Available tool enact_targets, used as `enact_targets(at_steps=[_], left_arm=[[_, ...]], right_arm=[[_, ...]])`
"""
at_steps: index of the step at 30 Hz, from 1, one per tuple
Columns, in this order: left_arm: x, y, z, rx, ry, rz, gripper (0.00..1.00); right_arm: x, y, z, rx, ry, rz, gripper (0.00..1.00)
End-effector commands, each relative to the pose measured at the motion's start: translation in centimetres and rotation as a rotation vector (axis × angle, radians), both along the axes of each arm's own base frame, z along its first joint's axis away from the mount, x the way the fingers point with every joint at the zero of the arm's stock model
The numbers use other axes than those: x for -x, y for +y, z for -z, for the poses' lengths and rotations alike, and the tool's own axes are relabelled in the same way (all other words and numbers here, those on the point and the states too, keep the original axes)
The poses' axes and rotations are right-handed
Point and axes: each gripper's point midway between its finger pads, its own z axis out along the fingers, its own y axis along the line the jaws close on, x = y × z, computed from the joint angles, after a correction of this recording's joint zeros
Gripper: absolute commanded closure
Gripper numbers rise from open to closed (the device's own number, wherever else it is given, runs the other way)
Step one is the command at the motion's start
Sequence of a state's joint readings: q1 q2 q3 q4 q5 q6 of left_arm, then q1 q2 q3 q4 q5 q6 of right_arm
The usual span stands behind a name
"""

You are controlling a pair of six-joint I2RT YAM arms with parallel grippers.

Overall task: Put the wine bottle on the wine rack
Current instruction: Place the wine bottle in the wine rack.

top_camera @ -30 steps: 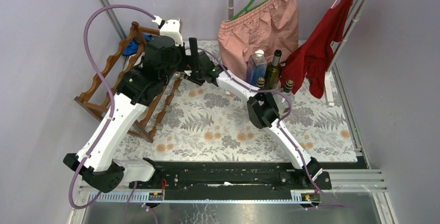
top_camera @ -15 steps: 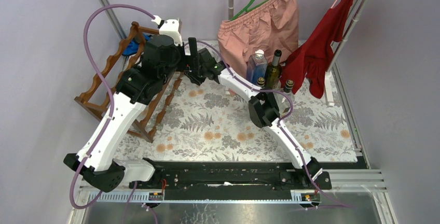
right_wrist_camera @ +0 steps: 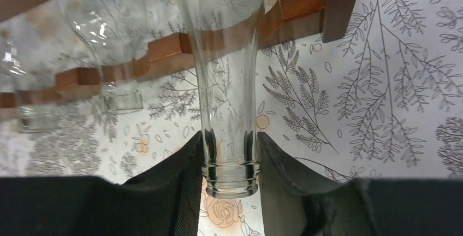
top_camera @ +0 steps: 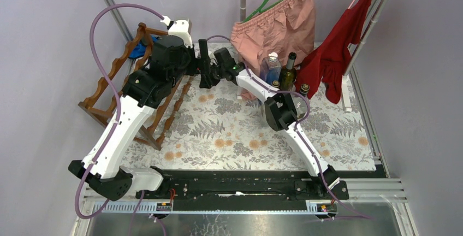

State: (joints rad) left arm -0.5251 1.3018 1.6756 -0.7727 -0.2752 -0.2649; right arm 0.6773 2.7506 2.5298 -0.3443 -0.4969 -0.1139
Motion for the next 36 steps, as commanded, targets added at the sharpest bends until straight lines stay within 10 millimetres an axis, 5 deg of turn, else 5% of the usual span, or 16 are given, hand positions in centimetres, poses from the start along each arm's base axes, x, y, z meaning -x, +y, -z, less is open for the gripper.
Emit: enact_targets(at_steps=[1,6,25,36], left_arm=[[0.2,0.4,-1.3,0.035,-0.019,-0.012,0.06],[-0.1,0.3,-1.1,0.034,-0.01,-0.012,0.06],[-2.1,-1.1,0.6,-0.005,0.051,0.031,0.06],[-2.1,0.6,2.2,-0.056,0.105,-0.03,0.06]], right_arm=[[2.4,0.4,2.2,-0.11,0.282,0.01,1.0],[1.3,0.9,1.5,-0.201,0.34,0.056,1.0],[1.6,0.8,5.0,-0.269,0.569,0.171,1.0],[2.9,2.0,6.2,-0.338,0.707,0.193,1.0]])
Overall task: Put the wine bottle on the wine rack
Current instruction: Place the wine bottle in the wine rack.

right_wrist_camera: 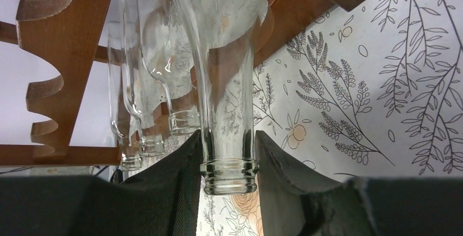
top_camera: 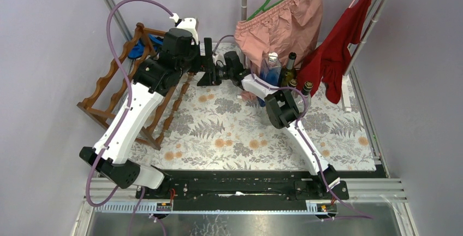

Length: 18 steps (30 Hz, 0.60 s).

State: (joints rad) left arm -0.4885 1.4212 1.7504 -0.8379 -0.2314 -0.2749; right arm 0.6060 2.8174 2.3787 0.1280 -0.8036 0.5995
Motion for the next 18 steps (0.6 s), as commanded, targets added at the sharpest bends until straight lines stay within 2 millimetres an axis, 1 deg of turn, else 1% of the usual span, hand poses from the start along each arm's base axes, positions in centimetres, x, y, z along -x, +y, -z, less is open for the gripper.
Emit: enact_targets(at_steps=[1,4,8,12,15,18], left_arm=[[0.0,1.2,-0.3,-0.03,0.0,-0.028,0.06],[0.0,1.3,-0.1,-0.032,0.005,-0.028,0.06],[-0.2,1.4,0.5,-0.043,0.018,-0.03,0.06],[-0.3,2.4,1.2,-0.091,0.037,-0.073,0.06],[-0.3,2.9,1.5,-0.117,0.045,-0.083,0.06],[-0.4,3.1,1.6,-0.125,0.048,-0.084,0.06]], right_arm=[[2.5,0.6,6.6,0.06,0.194,0.027,1.0],[2.6,0.6,6.7,0.069,0.181,0.024,1.0],[2.3,0.4,6.1,0.092,0.129,0.023,1.0],[2.2,0.3,5.9,0.102,0.111,0.03,1.0],[2.5,0.6,5.5,0.103,0.098,0.014,1.0],[3.1,1.2,4.7,0.105,0.064,-0.006,1.0]])
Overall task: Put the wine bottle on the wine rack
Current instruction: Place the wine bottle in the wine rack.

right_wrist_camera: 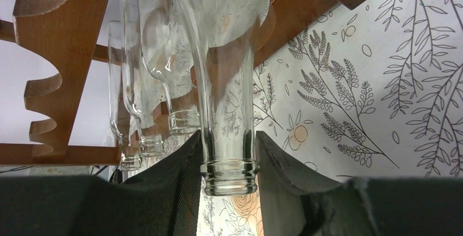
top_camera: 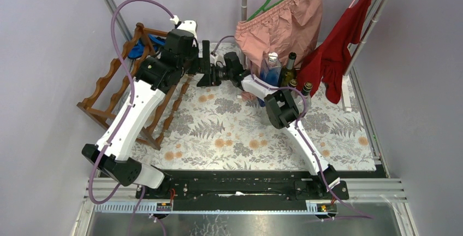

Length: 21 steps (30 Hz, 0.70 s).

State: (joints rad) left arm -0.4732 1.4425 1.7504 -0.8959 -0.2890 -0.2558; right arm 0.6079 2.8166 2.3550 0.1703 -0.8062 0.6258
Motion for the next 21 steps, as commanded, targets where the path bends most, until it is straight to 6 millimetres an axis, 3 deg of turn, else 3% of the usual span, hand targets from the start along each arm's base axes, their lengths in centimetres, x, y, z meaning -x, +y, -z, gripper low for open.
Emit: enact_targets(at_steps=[1,7,14,21], left_arm=[[-0.2,1.4,-0.3,-0.048,-0.007,-0.028,0.06],[-0.2,2.2,0.2,-0.071,0.006,-0.042,0.06],[0.0,3.1,0.9,-0.09,0.024,-0.052,0.06],[0.0,3.3,1.3,-0.093,0.035,-0.046,0.06]], right_arm=[[3.1,1.3,4.2,0.117,0.041,-0.012,1.0],[2.3,2.0,2.7,0.067,0.064,0.052,1.0],[2.1,0.6,6.1,0.22,0.082,0.146,1.0],[2.4,-0.3,8.0,0.309,0.091,0.168,1.0]])
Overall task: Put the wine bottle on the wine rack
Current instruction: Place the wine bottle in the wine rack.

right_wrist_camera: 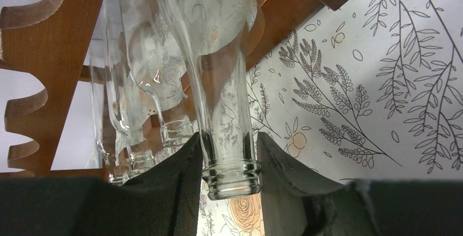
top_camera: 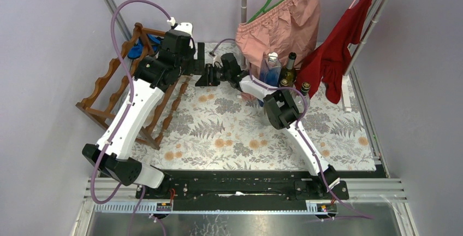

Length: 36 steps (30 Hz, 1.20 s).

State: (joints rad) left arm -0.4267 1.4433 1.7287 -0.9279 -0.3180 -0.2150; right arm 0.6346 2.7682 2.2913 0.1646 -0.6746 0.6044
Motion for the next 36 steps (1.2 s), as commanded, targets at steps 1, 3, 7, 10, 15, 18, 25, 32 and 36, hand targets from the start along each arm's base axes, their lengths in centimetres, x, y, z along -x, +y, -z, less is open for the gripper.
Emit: enact_targets(at_steps=[1,3,7,10,15,18,25,32,36], left_arm=[[0.1,0.7,0.0,-0.023,-0.002,0.002,0.06],[0.2,1.0,0.1,-0.031,-0.001,-0.006,0.06],[0.3,1.7,0.7,-0.05,0.01,-0.026,0.05],[0.3,1.9,0.9,-0.052,0.015,-0.03,0.05],[0.3,2.0,1.0,-0.048,0.02,-0.026,0.05],[0.3,2.1,1.2,-0.048,0.025,-0.027,0.05],[0.7,3.0,2.3,-0.066,0.051,-0.054,0.06],[0.8,3.2,2.5,-0.06,0.057,-0.056,0.06],[0.9,3.0,2.6,-0.056,0.06,-0.051,0.06]], right_arm=[[2.8,-0.9,7.9,0.248,0.136,0.087,0.99],[3.2,-1.1,7.9,0.245,0.142,0.08,0.97],[4.0,-1.5,7.4,0.204,0.135,0.078,1.0],[4.4,-1.9,6.7,0.178,0.109,0.092,1.0],[4.4,-2.5,6.6,0.191,0.098,0.109,1.0],[4.3,-2.7,6.5,0.192,0.098,0.114,1.0],[4.0,-2.4,2.8,0.098,-0.01,0.087,1.0],[3.6,-2.2,3.5,0.14,-0.01,0.082,0.97],[3.5,-1.6,3.2,0.167,-0.076,0.043,0.93]])
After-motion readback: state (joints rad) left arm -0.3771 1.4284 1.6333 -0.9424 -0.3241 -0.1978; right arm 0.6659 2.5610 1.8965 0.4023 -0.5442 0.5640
